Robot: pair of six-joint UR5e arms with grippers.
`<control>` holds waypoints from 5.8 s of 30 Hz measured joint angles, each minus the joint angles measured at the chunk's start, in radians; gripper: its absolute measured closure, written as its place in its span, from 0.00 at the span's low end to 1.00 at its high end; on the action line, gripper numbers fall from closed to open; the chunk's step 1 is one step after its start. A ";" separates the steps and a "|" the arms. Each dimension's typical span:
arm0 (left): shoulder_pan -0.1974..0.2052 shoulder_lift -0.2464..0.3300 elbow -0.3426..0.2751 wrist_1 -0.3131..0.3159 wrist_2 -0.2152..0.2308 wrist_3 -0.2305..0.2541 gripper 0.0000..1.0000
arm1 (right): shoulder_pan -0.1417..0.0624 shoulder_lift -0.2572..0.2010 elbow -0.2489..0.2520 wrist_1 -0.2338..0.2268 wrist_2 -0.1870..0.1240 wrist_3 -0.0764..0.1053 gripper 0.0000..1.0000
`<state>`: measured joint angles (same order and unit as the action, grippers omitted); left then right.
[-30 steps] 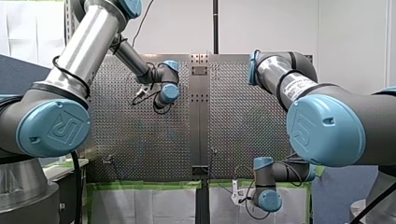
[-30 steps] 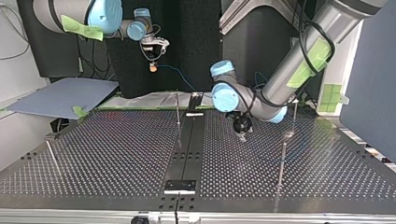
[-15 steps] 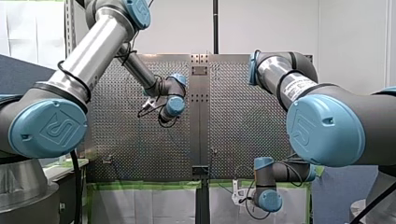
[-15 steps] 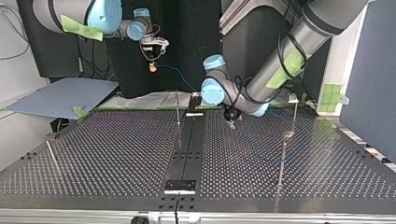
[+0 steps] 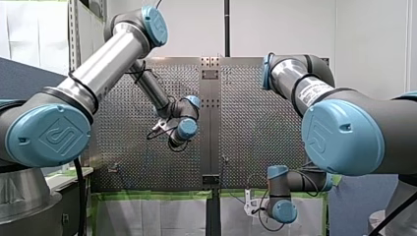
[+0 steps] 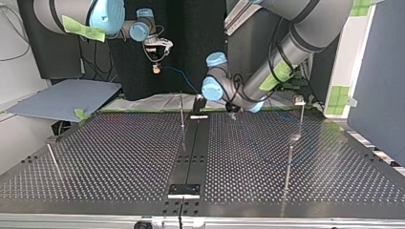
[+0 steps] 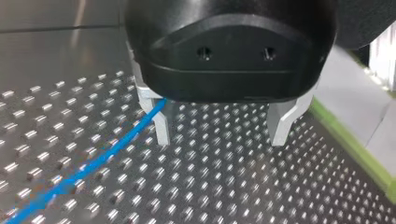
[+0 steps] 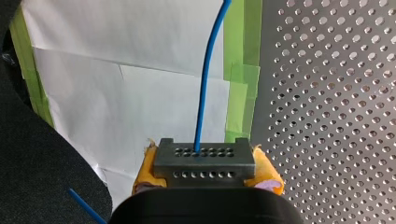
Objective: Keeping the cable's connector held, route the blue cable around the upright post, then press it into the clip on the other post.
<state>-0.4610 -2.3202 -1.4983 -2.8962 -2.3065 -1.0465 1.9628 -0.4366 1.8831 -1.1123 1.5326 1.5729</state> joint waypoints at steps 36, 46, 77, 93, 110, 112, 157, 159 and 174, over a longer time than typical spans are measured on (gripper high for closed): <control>-0.059 -0.141 0.000 -0.045 0.335 -0.339 0.00 | 0.000 0.000 -0.028 -0.007 -0.064 -0.009 1.00; -0.083 -0.181 0.000 0.012 0.386 -0.388 0.00 | 0.000 -0.001 -0.039 -0.009 -0.129 -0.022 1.00; -0.145 -0.263 0.000 0.145 0.530 -0.559 0.00 | -0.015 -0.003 -0.098 0.015 -0.204 -0.021 1.00; -0.169 -0.263 0.000 0.193 0.536 -0.641 0.00 | -0.024 -0.004 -0.115 0.026 -0.221 0.022 1.00; -0.176 -0.263 0.000 0.220 0.474 -0.517 0.00 | -0.028 -0.005 -0.117 0.032 -0.231 0.019 1.00; -0.176 -0.263 0.000 0.220 0.461 -0.496 0.00 | -0.028 -0.005 -0.118 0.032 -0.233 0.019 1.00; -0.164 -0.264 0.029 0.166 0.441 -0.444 0.98 | -0.015 -0.005 -0.118 0.063 -0.256 0.013 1.00; -0.163 -0.264 0.029 0.169 0.431 -0.438 0.98 | -0.016 -0.005 -0.118 0.063 -0.254 0.014 1.00; -0.160 -0.262 0.029 0.174 0.391 -0.412 0.98 | -0.036 -0.013 -0.120 0.062 -0.252 0.014 1.00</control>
<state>-0.6207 -2.5822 -1.4690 -2.7225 -1.9160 -1.4585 1.9269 -0.4497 1.7627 -1.0501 1.2810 1.5865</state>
